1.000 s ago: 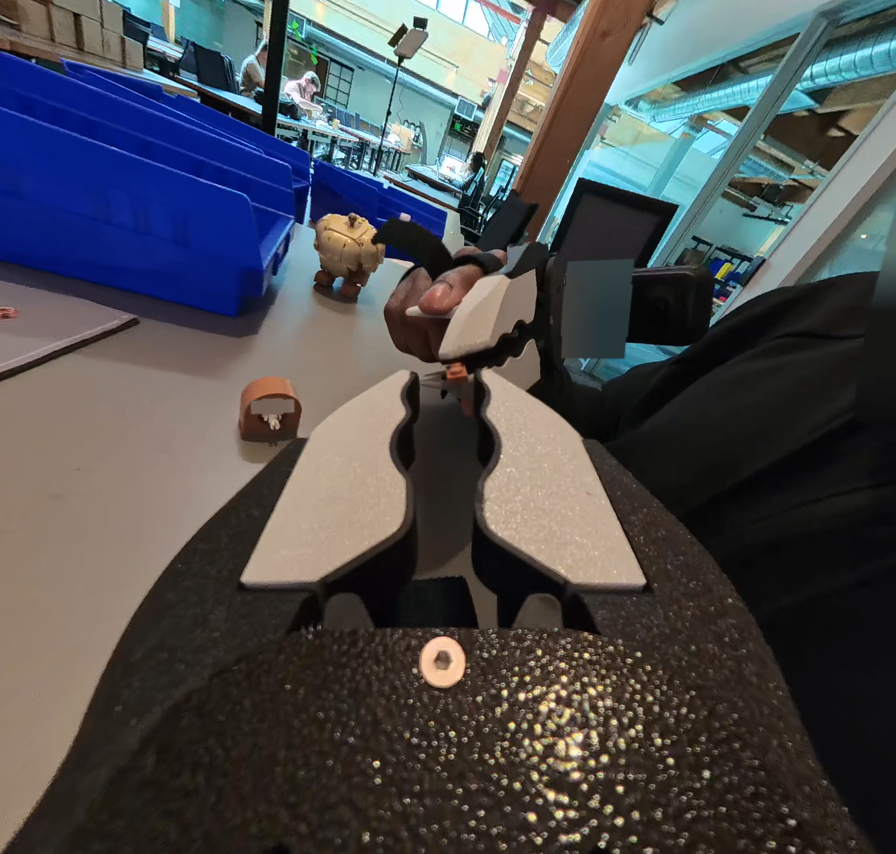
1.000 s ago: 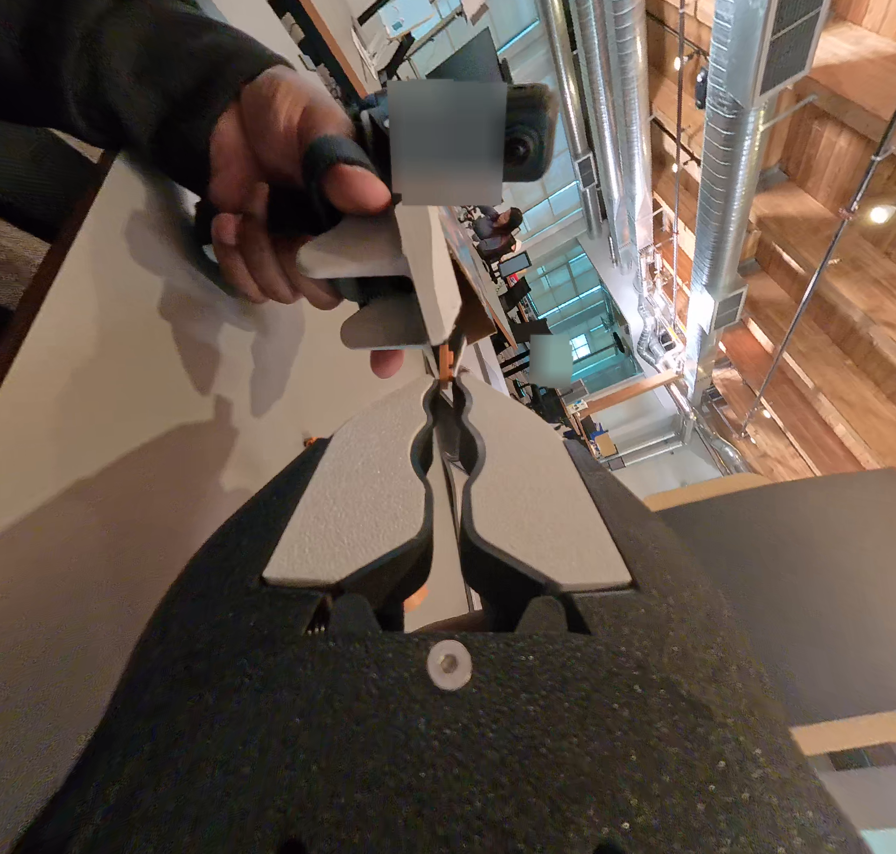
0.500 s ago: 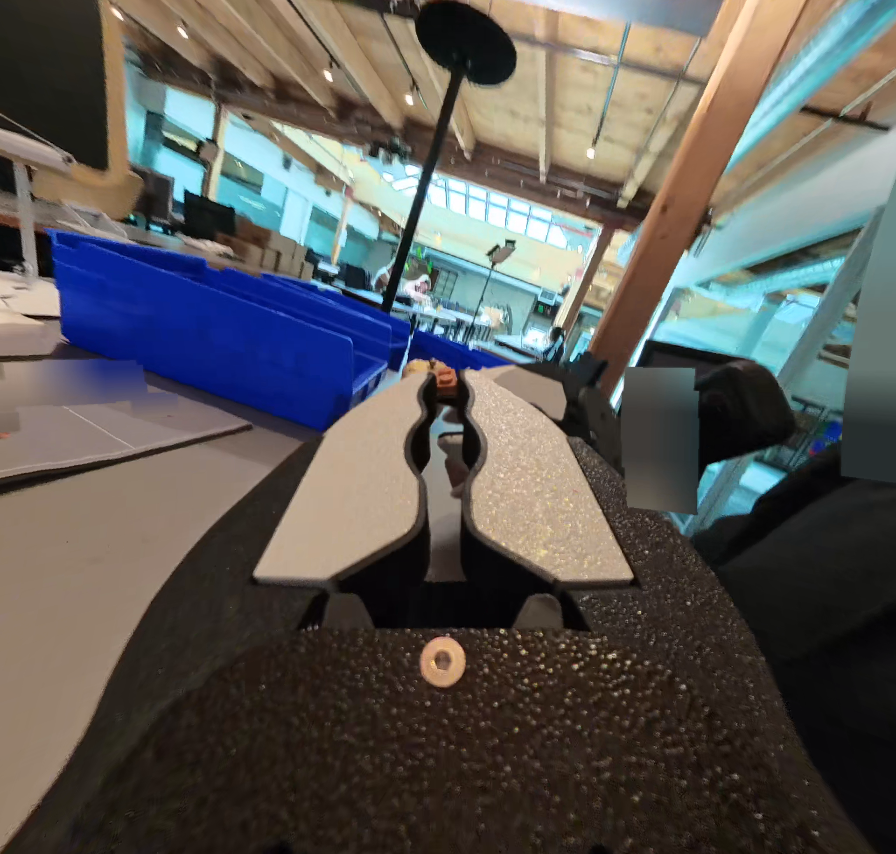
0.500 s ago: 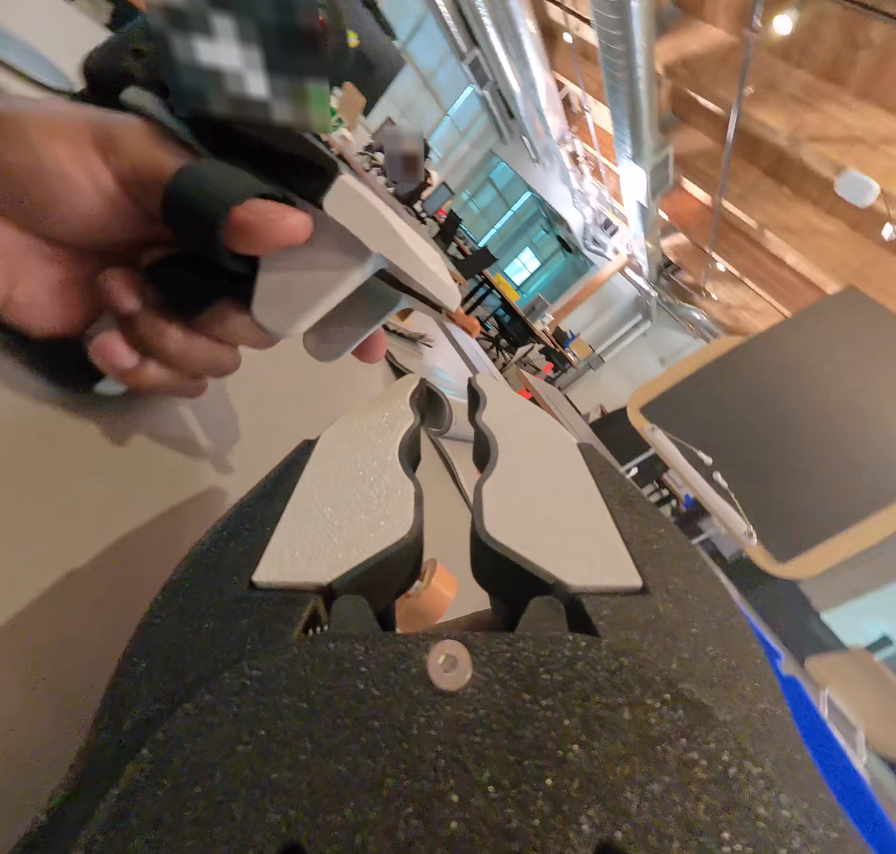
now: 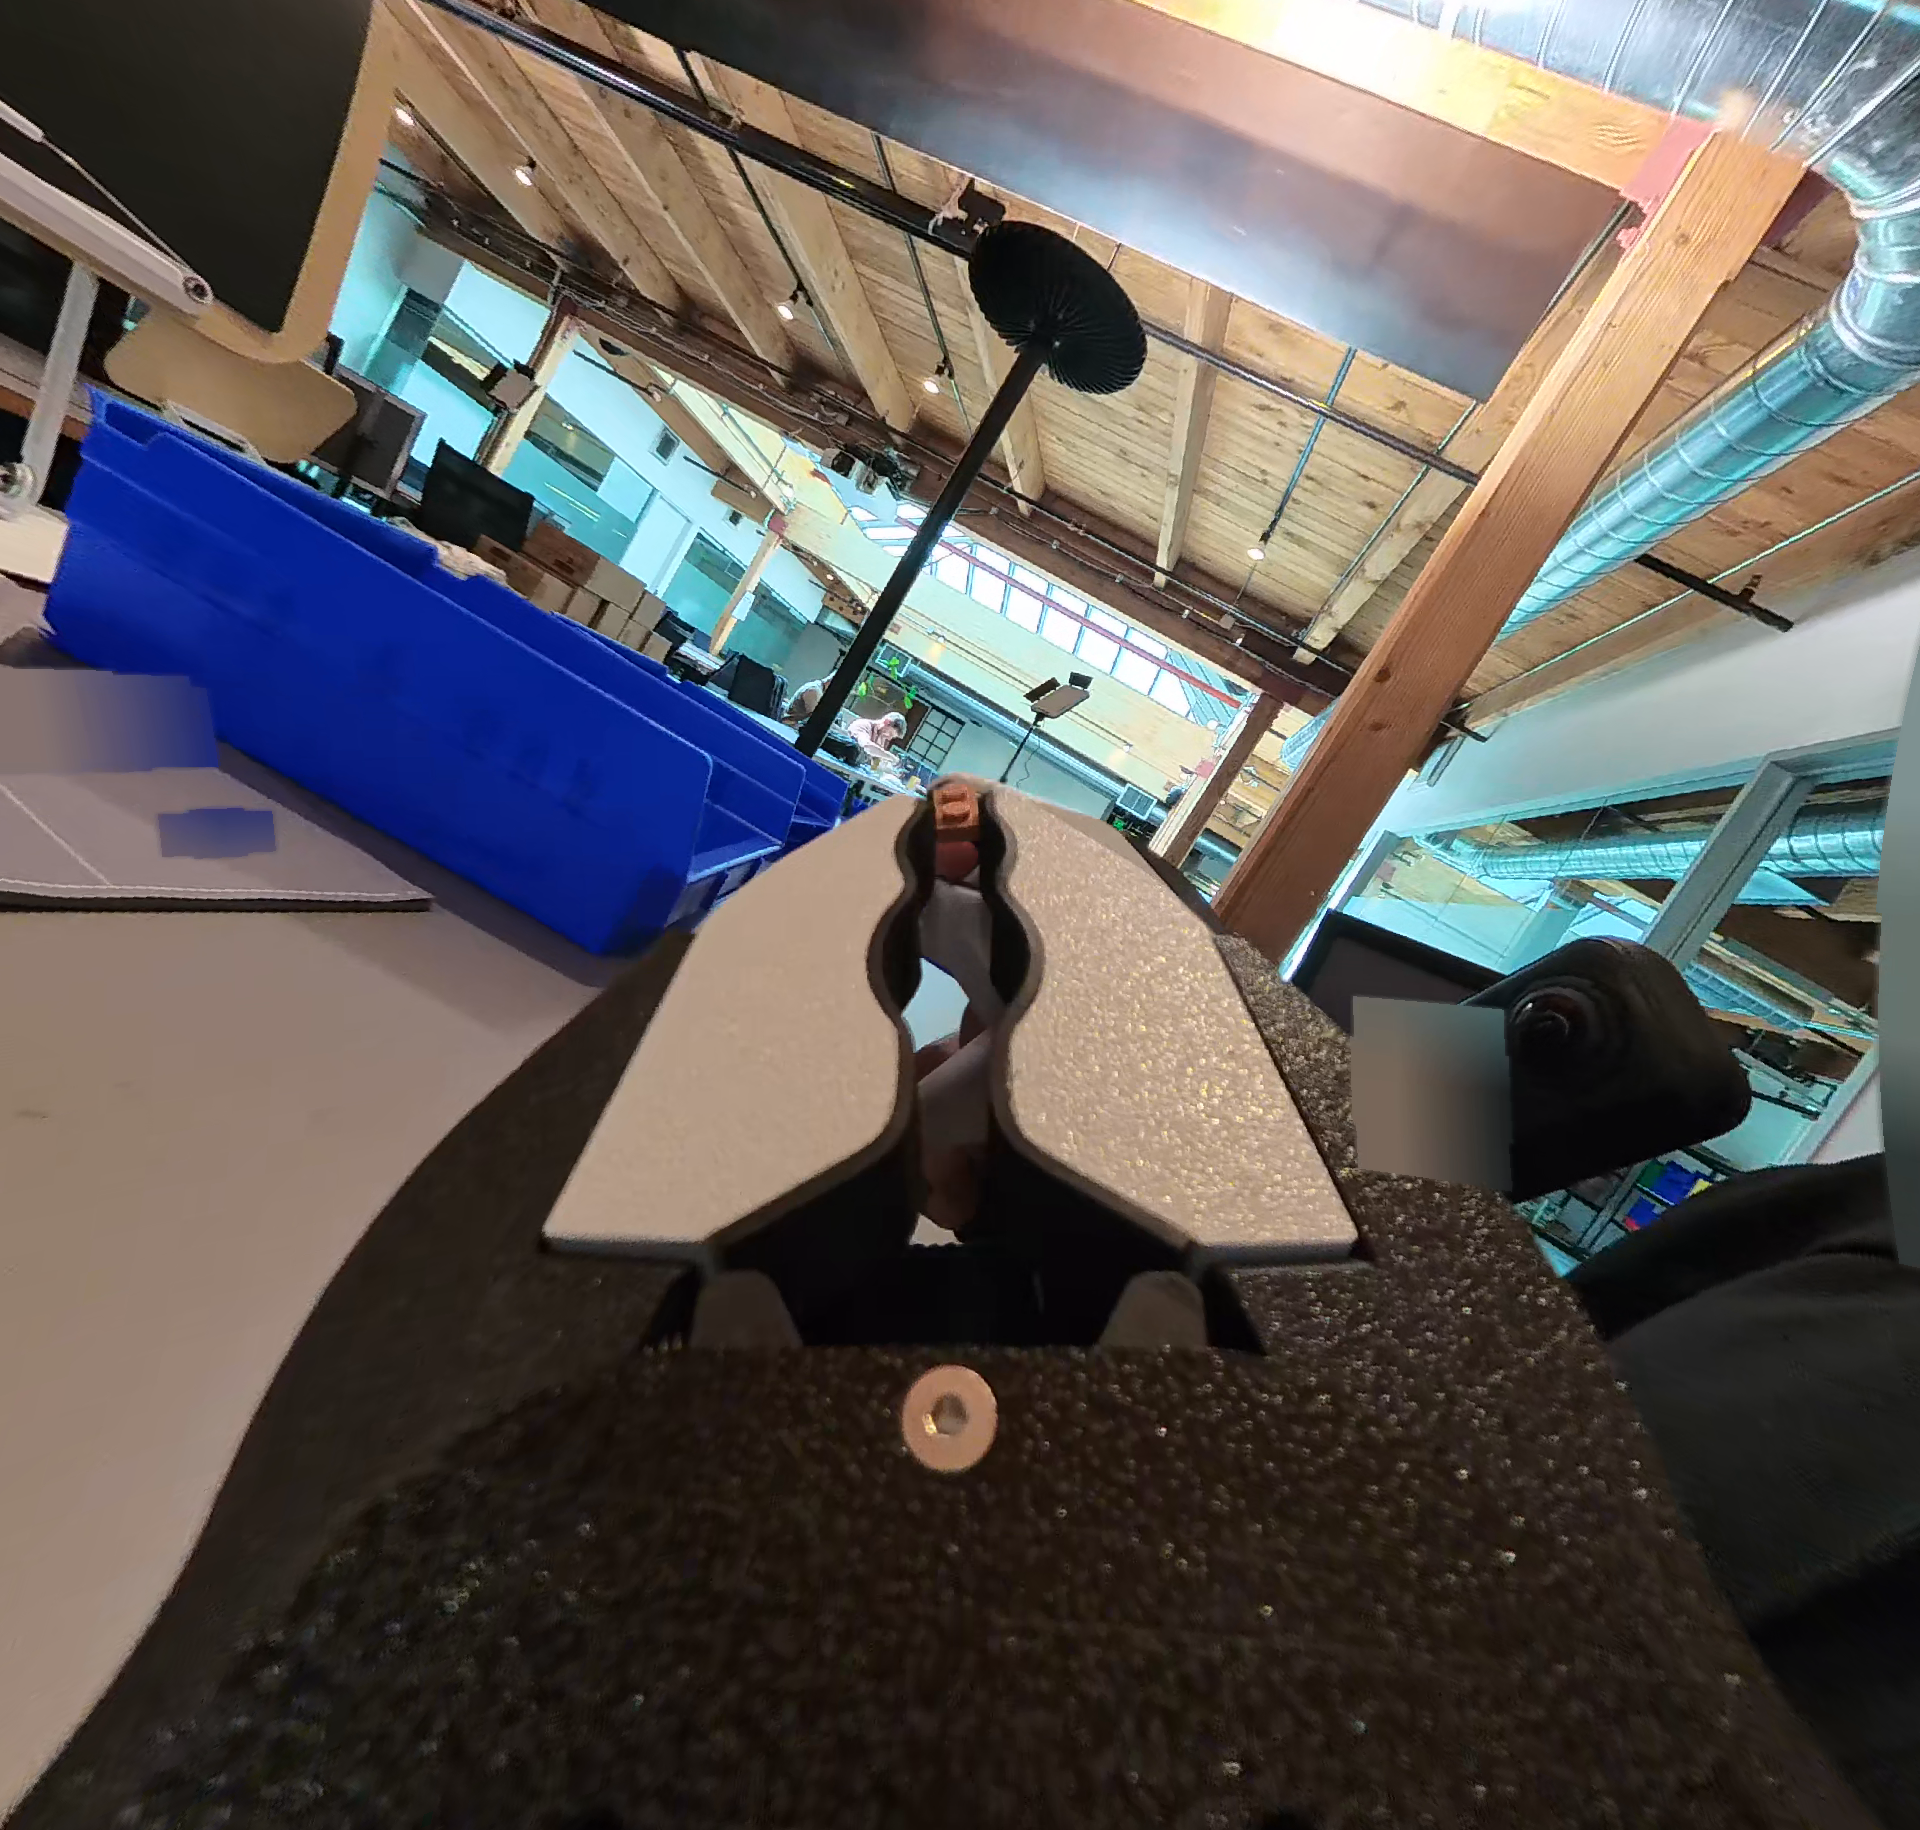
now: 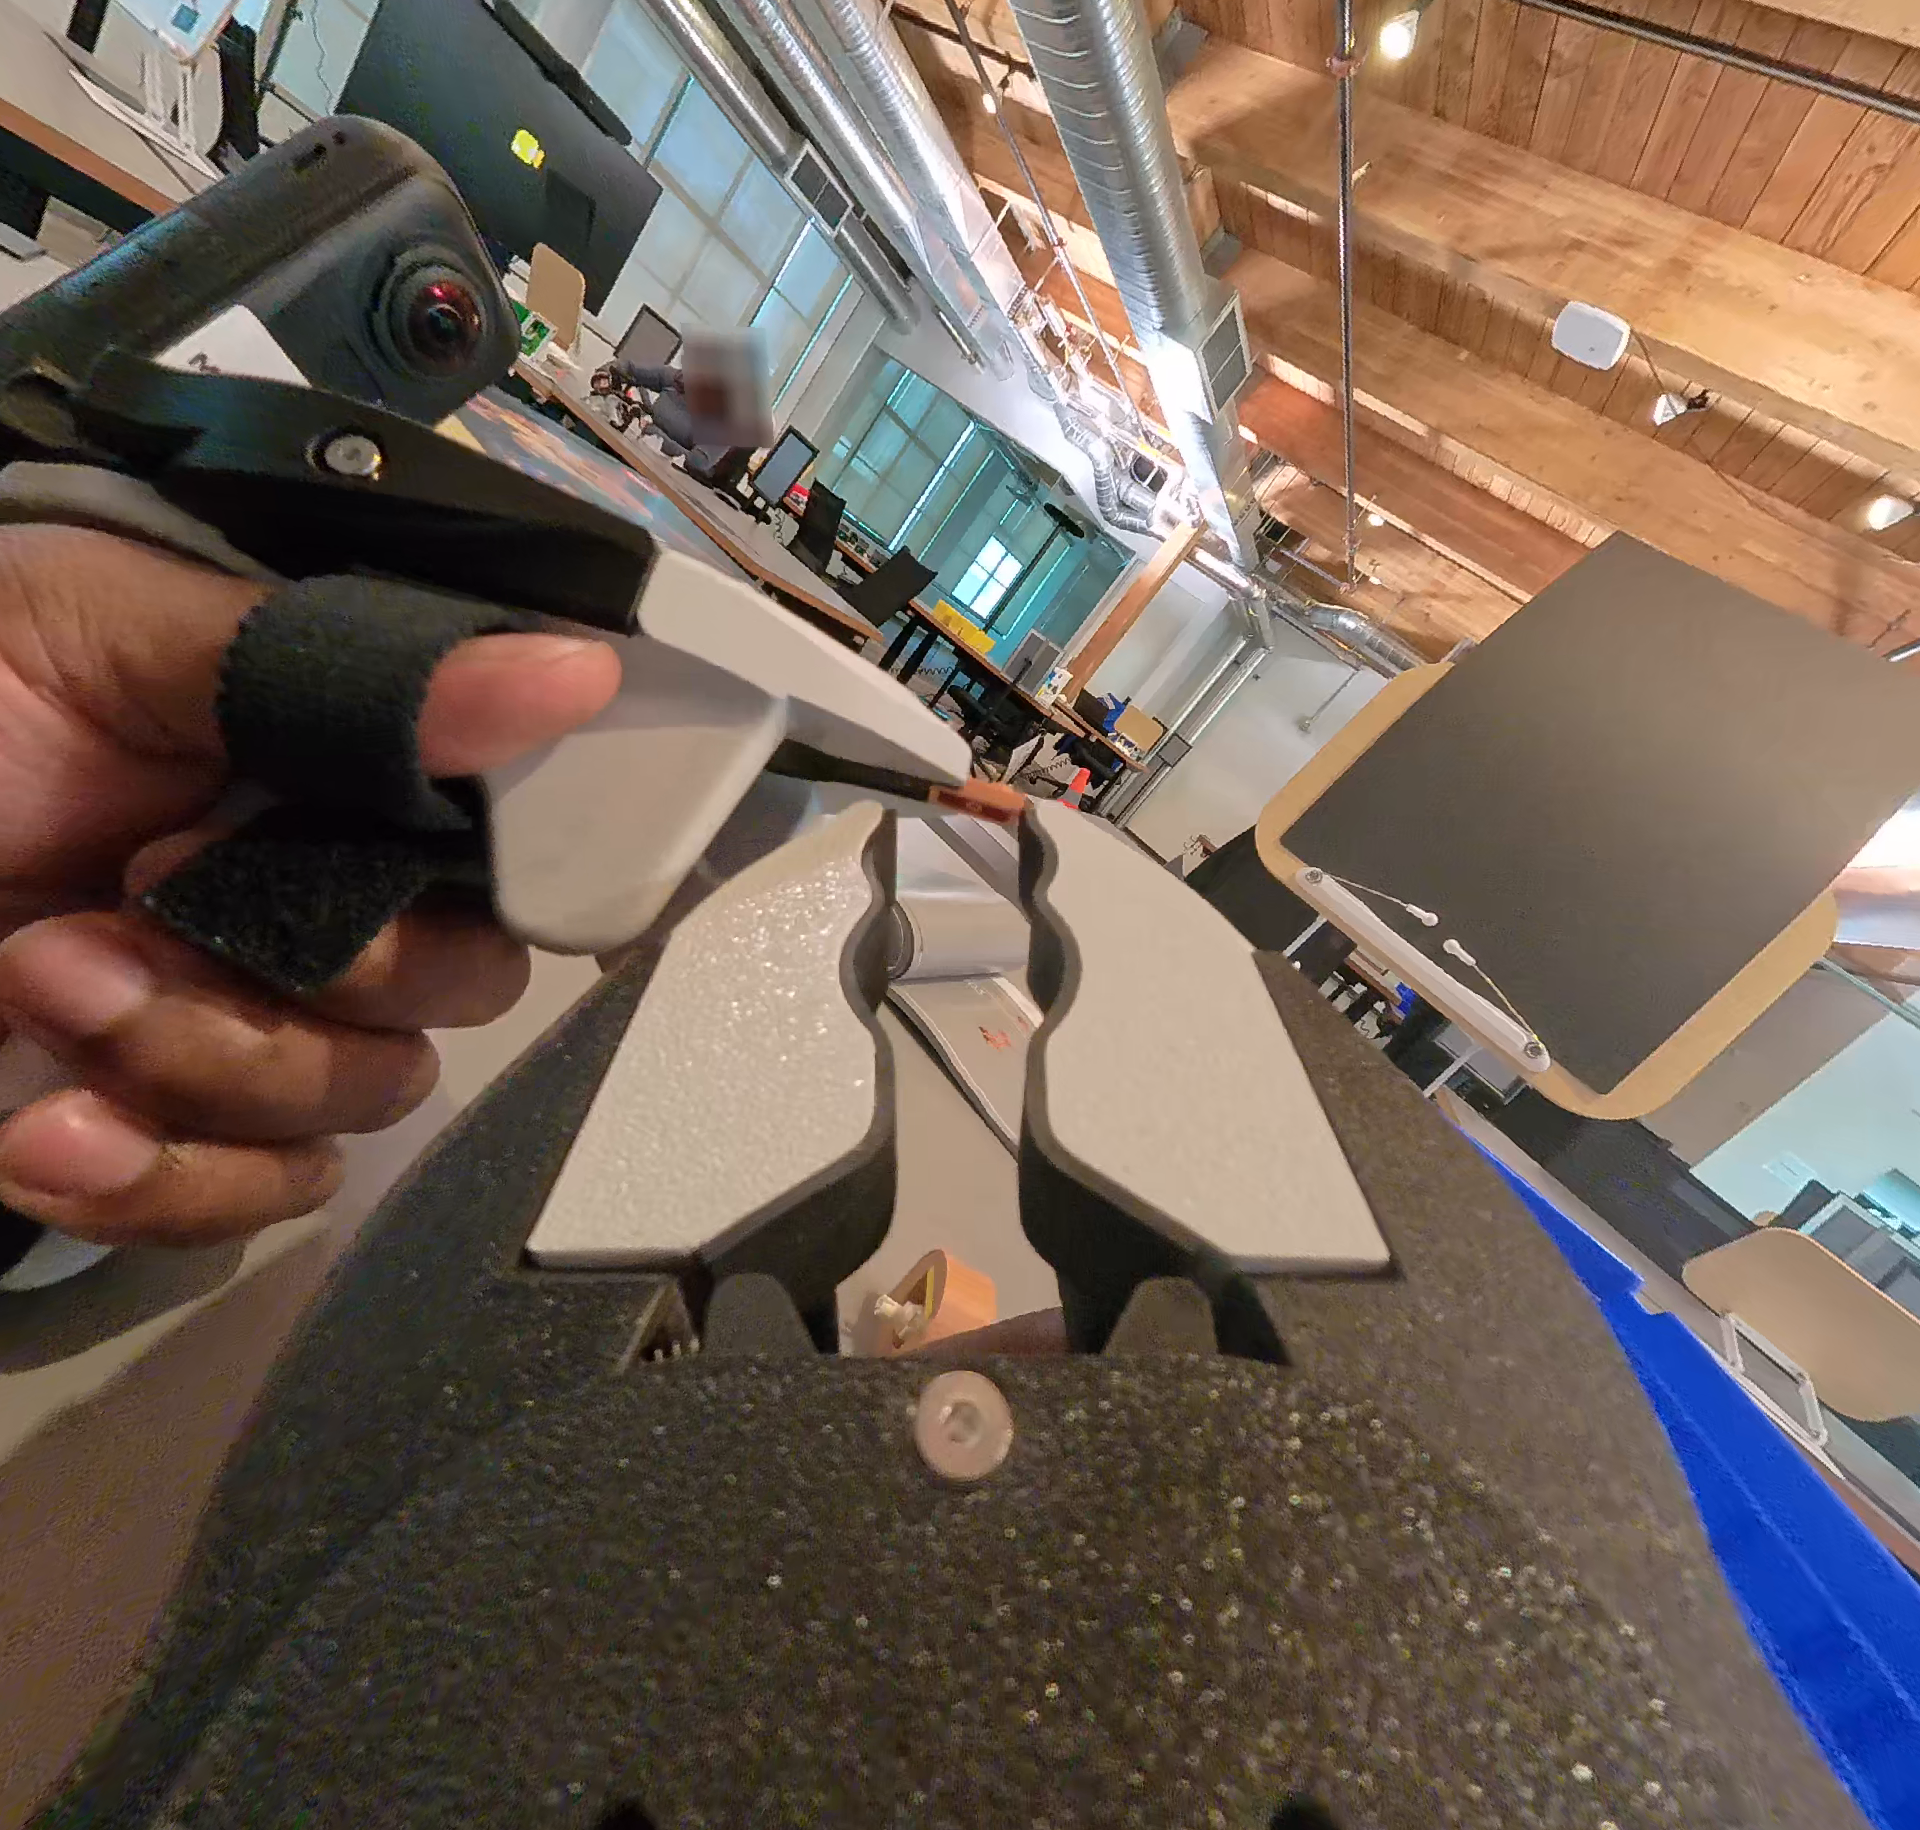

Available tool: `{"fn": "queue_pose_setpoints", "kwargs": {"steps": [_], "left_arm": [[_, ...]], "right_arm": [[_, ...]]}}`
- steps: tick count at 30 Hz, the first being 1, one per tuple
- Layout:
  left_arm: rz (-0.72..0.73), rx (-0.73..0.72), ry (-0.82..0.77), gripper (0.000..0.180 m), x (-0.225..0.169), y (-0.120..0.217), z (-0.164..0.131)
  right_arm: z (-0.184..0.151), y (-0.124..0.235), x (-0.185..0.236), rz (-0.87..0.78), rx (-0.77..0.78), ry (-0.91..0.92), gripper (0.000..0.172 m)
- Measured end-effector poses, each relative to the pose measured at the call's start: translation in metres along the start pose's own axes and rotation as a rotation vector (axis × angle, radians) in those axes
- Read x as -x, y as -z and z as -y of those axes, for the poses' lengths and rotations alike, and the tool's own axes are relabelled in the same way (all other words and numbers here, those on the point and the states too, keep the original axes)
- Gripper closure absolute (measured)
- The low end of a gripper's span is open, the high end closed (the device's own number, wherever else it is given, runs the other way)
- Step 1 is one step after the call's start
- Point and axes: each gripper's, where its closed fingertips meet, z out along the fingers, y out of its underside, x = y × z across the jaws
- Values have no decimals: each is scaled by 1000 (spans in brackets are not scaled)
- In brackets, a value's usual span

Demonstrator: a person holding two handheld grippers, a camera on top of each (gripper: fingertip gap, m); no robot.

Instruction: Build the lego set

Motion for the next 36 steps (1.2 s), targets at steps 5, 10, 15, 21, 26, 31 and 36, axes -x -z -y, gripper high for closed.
{"fn": "queue_pose_setpoints", "kwargs": {"steps": [5, 10, 15, 21, 26, 31, 36], "left_arm": [[17, 6, -41, 173, -3, -2, -3], [-3, 53, -115, 173, -7, 0, -4], [-57, 156, -274, 167, -15, 5, -5], [-229, 233, -378, 157, -33, 21, 13], [-381, 416, -455, 155, -38, 31, 5], [-462, 425, -815, 159, -40, 34, 1], [-442, 600, -838, 162, -38, 31, -6]], "right_arm": [[2, 2, -5, -9, -23, -14, 156], [5, 6, -4, 33, -66, -27, 156], [13, 11, 3, 134, -139, -79, 156], [28, 24, 14, 318, -254, -213, 156], [36, 31, 18, 418, -298, -313, 156], [40, 37, 23, 532, -314, -439, 156], [42, 38, 18, 531, -333, -472, 156]]}}
